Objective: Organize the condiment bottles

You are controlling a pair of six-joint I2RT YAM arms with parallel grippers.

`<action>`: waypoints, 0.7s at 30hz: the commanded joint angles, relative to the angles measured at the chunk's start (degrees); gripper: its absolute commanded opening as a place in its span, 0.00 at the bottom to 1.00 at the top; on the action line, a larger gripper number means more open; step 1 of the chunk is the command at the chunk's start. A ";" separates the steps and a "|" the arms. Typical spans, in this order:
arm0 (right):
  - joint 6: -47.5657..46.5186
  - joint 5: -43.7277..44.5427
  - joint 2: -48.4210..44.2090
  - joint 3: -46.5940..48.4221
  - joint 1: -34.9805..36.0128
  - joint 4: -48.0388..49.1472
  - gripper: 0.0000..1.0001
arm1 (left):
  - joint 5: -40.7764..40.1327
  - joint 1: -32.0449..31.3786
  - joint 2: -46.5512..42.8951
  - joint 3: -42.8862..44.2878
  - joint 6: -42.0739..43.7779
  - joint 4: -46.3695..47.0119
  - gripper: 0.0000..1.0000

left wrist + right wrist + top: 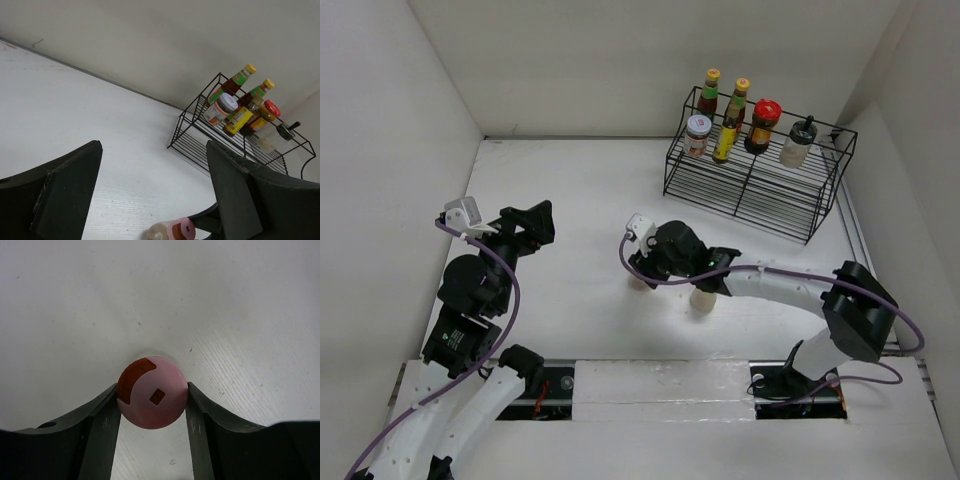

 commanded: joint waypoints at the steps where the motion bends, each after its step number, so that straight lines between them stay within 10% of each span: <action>1: 0.86 3.38 -4.39 5.06 -1.56 5.21 0.36 | 0.39 -0.06 0.14 -0.41 0.64 2.76 0.81; 21: 3.23 5.86 -13.46 17.72 -39.79 -1.82 0.35 | 0.39 -0.06 -0.39 -0.41 0.64 2.76 0.81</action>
